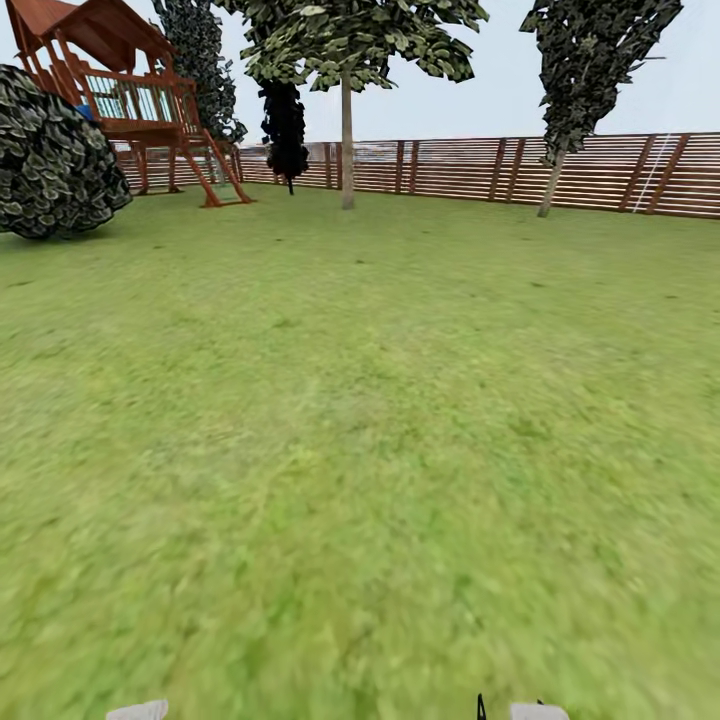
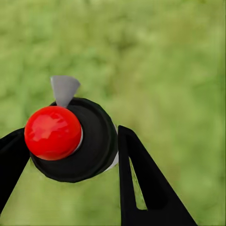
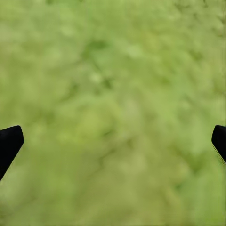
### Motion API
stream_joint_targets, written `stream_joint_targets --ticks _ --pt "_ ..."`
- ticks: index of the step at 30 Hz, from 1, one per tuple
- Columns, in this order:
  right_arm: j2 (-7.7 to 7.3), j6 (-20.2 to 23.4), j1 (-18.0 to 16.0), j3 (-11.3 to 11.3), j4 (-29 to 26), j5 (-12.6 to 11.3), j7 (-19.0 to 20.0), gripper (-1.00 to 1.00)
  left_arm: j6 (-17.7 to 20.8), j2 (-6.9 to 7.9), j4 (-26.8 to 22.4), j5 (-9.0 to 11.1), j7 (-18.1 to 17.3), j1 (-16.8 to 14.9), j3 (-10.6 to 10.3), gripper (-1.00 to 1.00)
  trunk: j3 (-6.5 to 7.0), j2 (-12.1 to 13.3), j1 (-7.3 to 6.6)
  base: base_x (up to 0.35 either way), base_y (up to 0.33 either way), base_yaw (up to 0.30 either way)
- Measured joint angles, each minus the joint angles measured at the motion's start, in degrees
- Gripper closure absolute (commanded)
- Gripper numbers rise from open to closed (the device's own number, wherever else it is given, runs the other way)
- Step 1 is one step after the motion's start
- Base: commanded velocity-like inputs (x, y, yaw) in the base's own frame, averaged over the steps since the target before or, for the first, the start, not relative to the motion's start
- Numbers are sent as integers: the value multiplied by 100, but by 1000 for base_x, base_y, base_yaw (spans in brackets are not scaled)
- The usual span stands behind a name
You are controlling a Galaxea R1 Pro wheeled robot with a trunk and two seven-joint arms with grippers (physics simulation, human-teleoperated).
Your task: In the garden, pick up the pesticide atomizer on the floor and spray pesticide onto both trees until each tree trunk is fully covered.
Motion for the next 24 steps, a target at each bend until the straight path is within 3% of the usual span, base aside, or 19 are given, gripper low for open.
stream_joint_targets --ticks 24 --pt "2 0 0 0 2 0 0 -100 8 17 0 0 0 2 9 100 0 0 0 339 0 0"
